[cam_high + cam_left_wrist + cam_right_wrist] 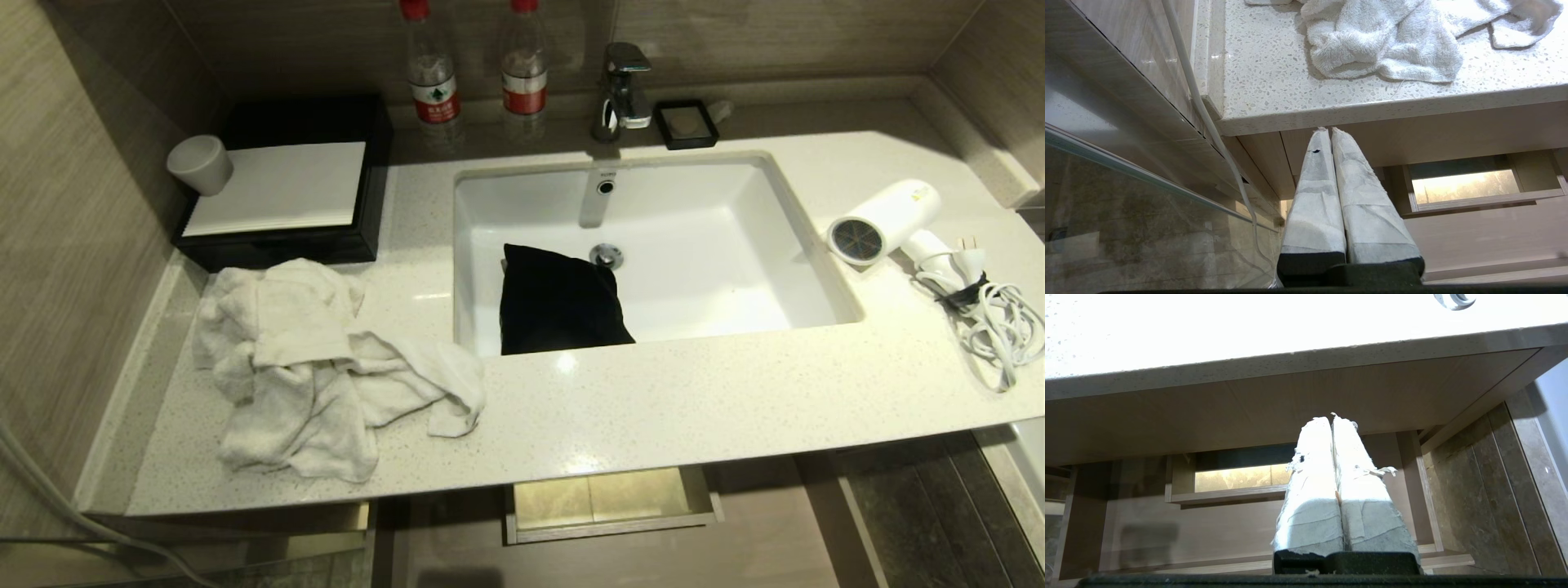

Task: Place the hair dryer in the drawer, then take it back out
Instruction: Pick up the hairdryer

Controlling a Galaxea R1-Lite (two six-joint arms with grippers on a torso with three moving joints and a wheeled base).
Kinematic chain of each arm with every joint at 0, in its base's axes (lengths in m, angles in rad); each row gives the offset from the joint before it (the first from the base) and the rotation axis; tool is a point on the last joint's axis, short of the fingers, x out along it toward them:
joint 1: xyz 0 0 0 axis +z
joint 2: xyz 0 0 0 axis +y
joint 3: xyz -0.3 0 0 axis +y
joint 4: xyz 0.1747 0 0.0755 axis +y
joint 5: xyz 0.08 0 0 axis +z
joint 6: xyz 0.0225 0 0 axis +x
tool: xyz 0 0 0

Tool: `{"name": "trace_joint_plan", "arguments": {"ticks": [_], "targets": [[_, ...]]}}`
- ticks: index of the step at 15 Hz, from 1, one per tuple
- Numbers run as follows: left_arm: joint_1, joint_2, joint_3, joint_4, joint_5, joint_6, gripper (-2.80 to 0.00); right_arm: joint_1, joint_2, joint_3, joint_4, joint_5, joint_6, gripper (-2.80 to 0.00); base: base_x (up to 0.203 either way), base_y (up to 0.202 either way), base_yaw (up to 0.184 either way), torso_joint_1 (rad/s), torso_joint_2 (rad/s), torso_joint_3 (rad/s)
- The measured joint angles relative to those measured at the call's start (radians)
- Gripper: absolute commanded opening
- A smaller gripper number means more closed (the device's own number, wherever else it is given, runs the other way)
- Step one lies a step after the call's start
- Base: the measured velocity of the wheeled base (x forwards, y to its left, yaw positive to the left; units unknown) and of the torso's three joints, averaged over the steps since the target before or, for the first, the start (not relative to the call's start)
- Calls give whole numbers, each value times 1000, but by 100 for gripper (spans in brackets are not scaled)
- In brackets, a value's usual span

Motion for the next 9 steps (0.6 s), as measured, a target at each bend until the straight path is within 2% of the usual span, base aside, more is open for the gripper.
{"name": "trace_joint_plan", "arguments": {"ticks": [3, 5, 7, 9], "targets": [[0, 0, 0, 0, 0, 0, -280, 0, 0, 0, -5, -3, 2, -280, 0, 0, 0, 0, 0, 0], [0, 0, 0, 0, 0, -1, -280, 0, 3, -54, 23, 0, 0, -280, 0, 0, 0, 0, 0, 0], [0, 0, 0, 0, 0, 0, -280, 0, 19, -189, 128, -9, -6, -280, 0, 0, 0, 0, 0, 0], [0, 0, 0, 0, 0, 0, -280, 0, 68, -383, 298, -34, -31, -280, 0, 0, 0, 0, 0, 0]]}}
